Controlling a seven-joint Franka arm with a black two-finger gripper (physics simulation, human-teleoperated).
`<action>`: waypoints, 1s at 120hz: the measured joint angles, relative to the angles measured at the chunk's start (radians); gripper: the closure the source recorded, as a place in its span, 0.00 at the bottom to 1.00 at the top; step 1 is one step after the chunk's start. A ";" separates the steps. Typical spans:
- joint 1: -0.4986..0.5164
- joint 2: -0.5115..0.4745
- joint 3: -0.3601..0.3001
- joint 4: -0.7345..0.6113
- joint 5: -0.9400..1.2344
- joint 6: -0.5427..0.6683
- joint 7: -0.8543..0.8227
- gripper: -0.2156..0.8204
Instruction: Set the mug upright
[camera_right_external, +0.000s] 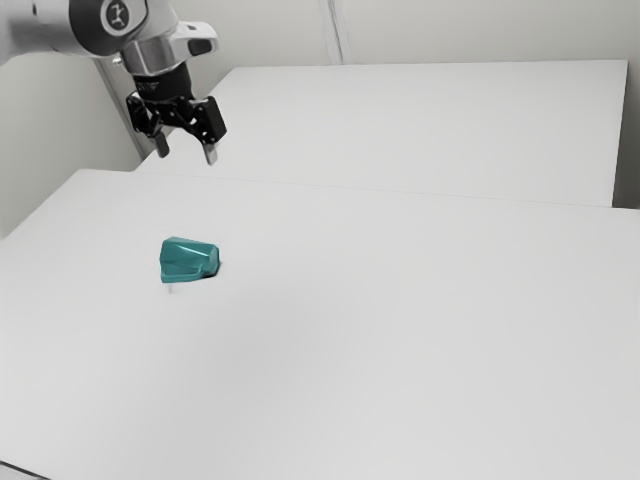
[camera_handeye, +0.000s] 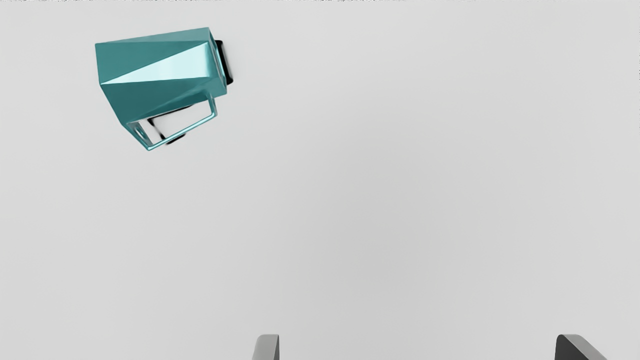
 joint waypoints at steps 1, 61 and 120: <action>0.000 -0.001 0.000 -0.001 0.000 0.001 0.000 0.21; 0.033 -0.054 0.010 -0.061 -0.006 0.030 0.021 0.21; 0.378 -0.088 0.023 -0.247 -0.210 0.209 0.232 0.21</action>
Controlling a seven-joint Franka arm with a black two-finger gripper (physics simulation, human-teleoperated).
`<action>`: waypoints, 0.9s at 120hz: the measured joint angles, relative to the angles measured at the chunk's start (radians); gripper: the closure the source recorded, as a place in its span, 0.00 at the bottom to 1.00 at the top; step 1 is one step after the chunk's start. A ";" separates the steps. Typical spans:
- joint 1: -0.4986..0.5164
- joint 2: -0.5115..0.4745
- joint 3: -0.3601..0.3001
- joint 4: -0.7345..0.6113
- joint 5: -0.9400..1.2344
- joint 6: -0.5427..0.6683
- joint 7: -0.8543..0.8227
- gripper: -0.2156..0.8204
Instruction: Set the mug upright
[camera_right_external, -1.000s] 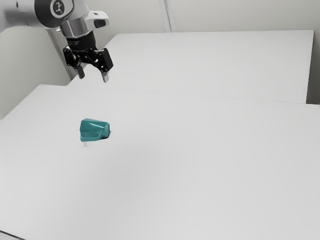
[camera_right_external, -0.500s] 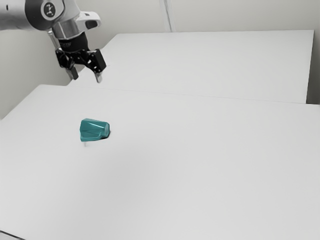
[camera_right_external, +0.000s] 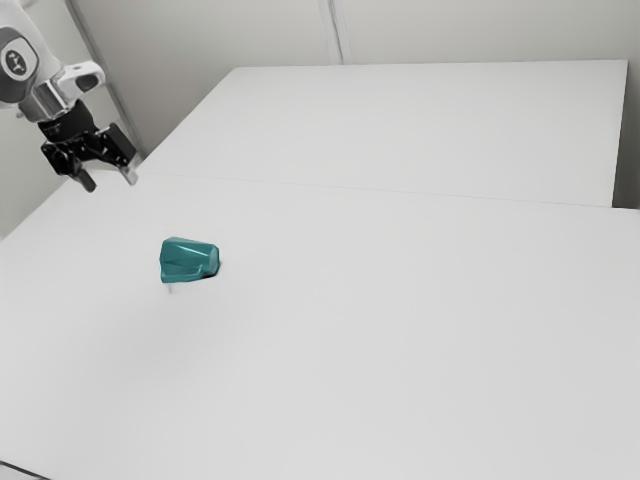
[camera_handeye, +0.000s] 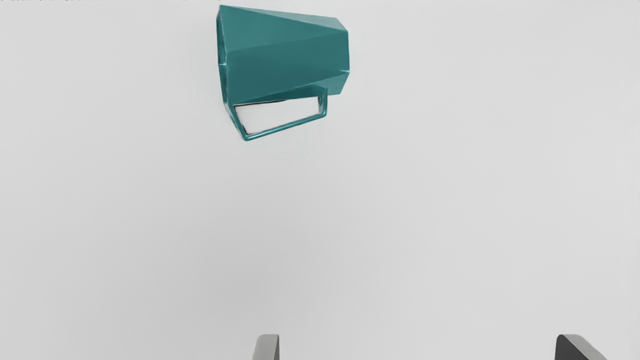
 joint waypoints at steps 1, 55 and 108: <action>0.005 0.000 0.001 -0.004 -0.006 0.005 0.007 0.21; 0.155 0.021 0.062 -0.178 -0.285 0.200 0.386 0.21; 0.228 0.175 0.065 -0.151 -0.402 0.276 0.661 0.21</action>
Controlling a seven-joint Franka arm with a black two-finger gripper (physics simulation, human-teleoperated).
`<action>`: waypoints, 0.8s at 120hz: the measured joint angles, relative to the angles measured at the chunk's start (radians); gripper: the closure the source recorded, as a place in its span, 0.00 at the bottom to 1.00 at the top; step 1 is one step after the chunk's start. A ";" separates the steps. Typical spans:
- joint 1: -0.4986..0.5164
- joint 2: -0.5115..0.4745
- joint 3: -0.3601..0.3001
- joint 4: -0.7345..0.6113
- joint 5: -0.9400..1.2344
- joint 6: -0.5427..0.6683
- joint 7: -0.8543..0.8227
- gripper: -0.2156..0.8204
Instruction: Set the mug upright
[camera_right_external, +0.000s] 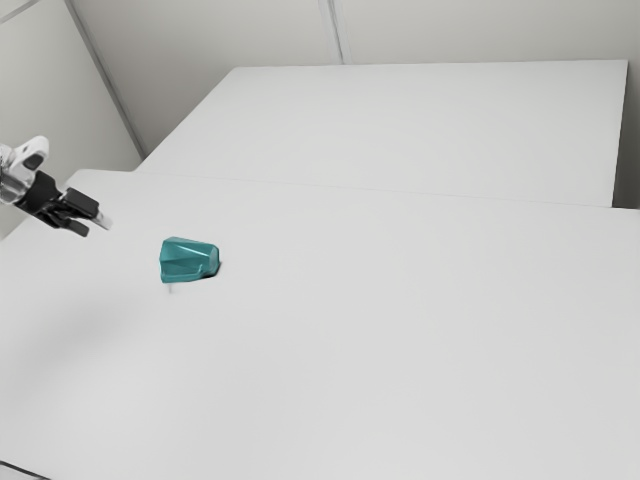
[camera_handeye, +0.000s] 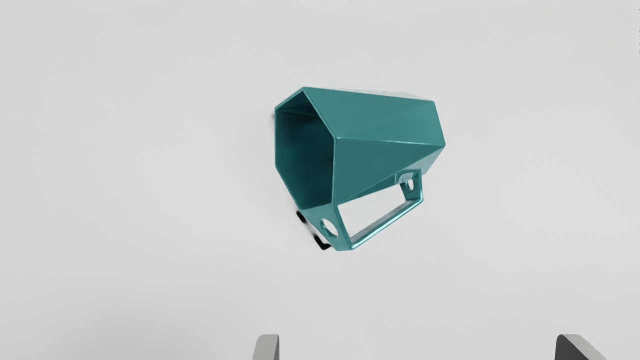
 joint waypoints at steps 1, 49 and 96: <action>-0.001 0.003 0.000 0.002 -0.001 0.000 0.004 0.21; 0.013 0.143 0.003 0.100 -0.078 0.006 0.112 0.21; 0.019 0.279 0.011 0.238 -0.124 -0.130 -0.025 0.21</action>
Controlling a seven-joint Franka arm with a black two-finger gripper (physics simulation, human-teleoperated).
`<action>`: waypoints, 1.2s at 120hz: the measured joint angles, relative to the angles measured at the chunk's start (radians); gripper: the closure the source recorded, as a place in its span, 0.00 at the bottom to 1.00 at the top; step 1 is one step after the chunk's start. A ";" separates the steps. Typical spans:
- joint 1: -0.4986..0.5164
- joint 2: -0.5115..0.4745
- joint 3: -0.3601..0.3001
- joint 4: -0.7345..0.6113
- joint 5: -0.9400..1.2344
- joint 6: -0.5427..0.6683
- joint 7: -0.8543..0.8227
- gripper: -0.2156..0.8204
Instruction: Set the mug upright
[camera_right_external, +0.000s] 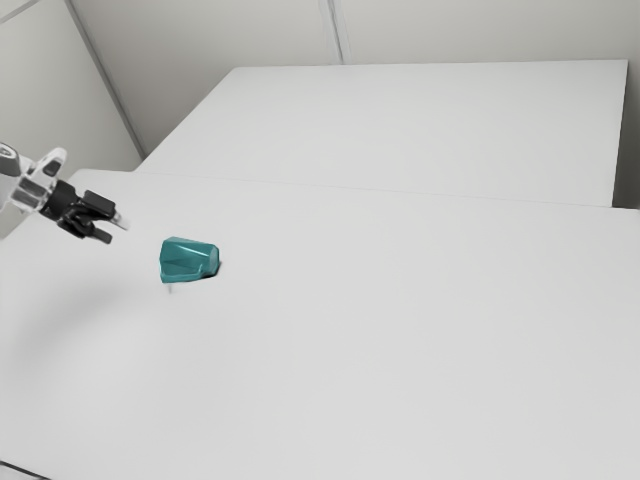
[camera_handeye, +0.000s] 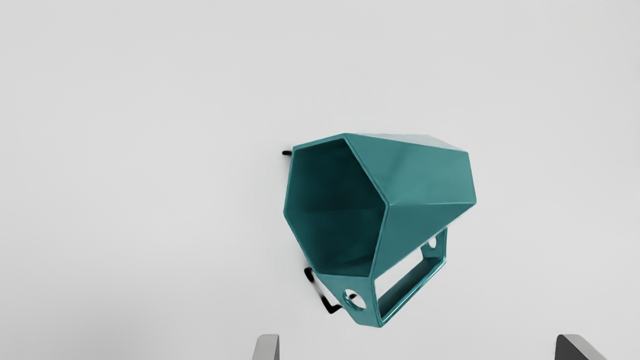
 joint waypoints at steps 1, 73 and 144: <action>0.000 0.005 0.001 0.004 -0.002 -0.004 -0.003 0.21; 0.001 0.178 0.004 0.140 -0.096 -0.152 -0.133 0.21; -0.011 0.288 -0.016 0.240 -0.126 -0.159 -0.183 0.21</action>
